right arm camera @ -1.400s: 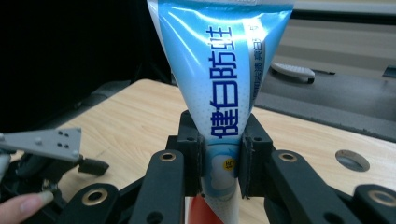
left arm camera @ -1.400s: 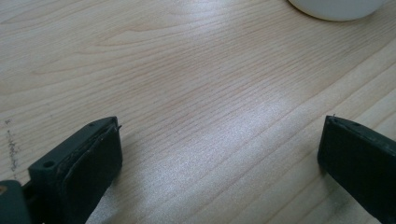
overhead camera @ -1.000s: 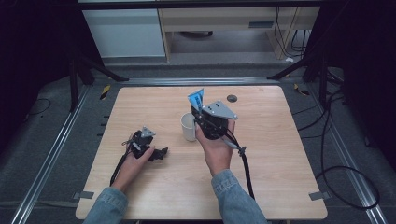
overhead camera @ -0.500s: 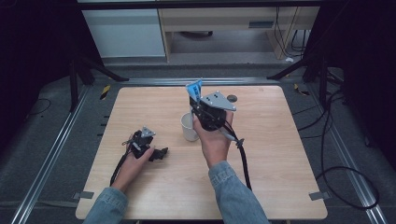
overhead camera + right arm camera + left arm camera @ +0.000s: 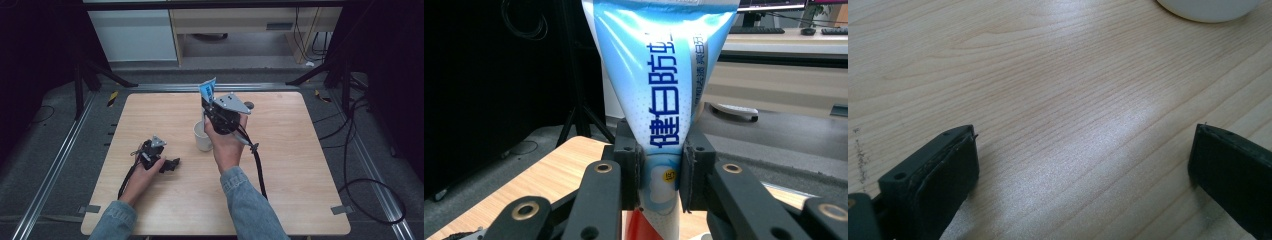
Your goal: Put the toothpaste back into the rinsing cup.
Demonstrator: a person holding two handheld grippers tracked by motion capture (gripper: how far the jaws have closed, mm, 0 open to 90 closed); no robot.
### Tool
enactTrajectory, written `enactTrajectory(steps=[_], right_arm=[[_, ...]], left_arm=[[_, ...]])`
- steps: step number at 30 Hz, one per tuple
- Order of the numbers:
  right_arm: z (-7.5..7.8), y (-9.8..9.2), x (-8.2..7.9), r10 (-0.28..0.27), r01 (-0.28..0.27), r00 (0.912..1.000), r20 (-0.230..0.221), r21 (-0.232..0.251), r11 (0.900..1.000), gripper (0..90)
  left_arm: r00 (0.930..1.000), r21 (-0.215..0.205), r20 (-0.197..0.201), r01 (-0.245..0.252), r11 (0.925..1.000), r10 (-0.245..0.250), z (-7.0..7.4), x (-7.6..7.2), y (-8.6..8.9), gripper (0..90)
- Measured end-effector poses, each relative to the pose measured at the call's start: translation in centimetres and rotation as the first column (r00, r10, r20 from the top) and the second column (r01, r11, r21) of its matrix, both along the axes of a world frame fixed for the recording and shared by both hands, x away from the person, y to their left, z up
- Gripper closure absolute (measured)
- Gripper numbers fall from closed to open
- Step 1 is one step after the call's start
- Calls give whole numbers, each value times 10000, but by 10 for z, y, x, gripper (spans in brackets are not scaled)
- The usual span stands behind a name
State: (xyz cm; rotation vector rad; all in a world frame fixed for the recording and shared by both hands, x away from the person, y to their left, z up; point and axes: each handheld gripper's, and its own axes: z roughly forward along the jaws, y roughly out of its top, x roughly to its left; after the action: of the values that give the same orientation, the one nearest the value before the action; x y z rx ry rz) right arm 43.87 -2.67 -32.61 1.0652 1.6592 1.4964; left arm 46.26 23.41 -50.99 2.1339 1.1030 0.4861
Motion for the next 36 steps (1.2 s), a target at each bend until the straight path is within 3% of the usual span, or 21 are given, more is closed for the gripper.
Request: enactTrajectory(steps=[12, 23, 36], right_arm=[[-5, 1, 10, -70, 67, 9999, 144, 163, 9998, 740], [-18, 4, 23, -167, 162, 9996, 226, 226, 9996, 740], [-39, 15, 31, -99, 102, 9995, 285, -115, 9999, 740]], left_arm=[[10000, -11, 5, -2, 10000, 2, 0, 0, 0, 0], [10000, -12, 4, -4, 10000, 4, 0, 0, 0, 0], [10000, -41, 18, -31, 10000, 32, 0, 0, 0, 0]])
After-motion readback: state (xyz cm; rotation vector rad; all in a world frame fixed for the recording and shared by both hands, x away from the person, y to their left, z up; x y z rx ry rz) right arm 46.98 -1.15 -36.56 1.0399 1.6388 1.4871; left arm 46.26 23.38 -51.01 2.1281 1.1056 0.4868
